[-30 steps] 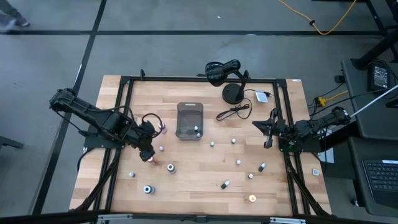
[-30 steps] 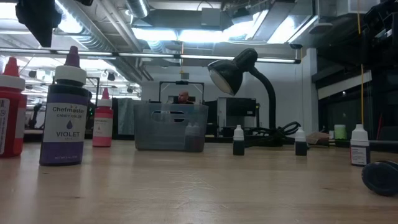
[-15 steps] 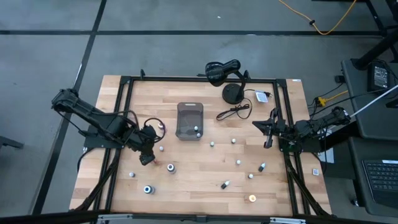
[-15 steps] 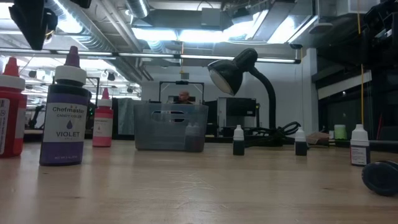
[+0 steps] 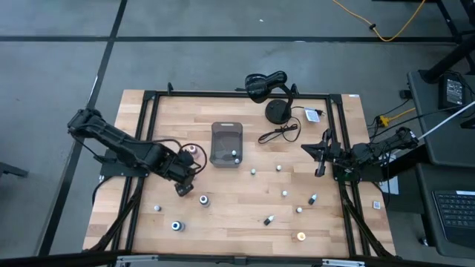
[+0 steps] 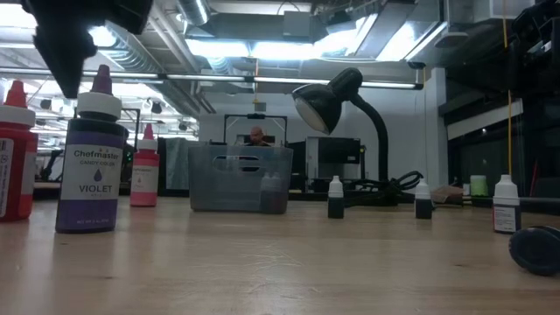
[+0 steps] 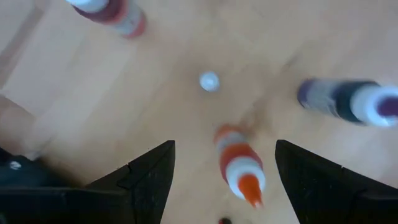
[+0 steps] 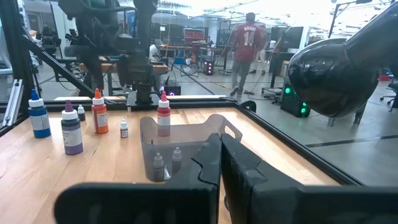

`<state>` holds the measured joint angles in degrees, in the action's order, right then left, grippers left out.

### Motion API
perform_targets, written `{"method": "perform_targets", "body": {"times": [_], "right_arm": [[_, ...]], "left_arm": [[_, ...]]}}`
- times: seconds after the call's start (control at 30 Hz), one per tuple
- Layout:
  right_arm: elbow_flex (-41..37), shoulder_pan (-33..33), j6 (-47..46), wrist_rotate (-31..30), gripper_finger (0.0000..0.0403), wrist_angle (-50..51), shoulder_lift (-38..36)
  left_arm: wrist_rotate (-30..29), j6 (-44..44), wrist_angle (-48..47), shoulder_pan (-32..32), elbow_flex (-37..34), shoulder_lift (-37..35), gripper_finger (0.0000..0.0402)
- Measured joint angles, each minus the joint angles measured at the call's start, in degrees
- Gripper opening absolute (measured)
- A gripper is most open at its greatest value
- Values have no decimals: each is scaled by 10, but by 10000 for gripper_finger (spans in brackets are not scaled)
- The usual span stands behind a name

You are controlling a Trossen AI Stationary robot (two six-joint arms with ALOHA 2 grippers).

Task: Pick & Place food coloring
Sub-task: Put the small pink food coloring bottle into the gray transparent bin

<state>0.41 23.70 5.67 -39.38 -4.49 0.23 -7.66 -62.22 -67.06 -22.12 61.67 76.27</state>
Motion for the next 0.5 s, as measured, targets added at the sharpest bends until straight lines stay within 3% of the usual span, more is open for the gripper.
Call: {"method": "perform_targets", "body": {"times": [0.5], "right_arm": [[0, 0, 0, 0, 15, 0, 0]], "left_arm": [[-3, 32, 74, 53, -5, 97, 269]]}}
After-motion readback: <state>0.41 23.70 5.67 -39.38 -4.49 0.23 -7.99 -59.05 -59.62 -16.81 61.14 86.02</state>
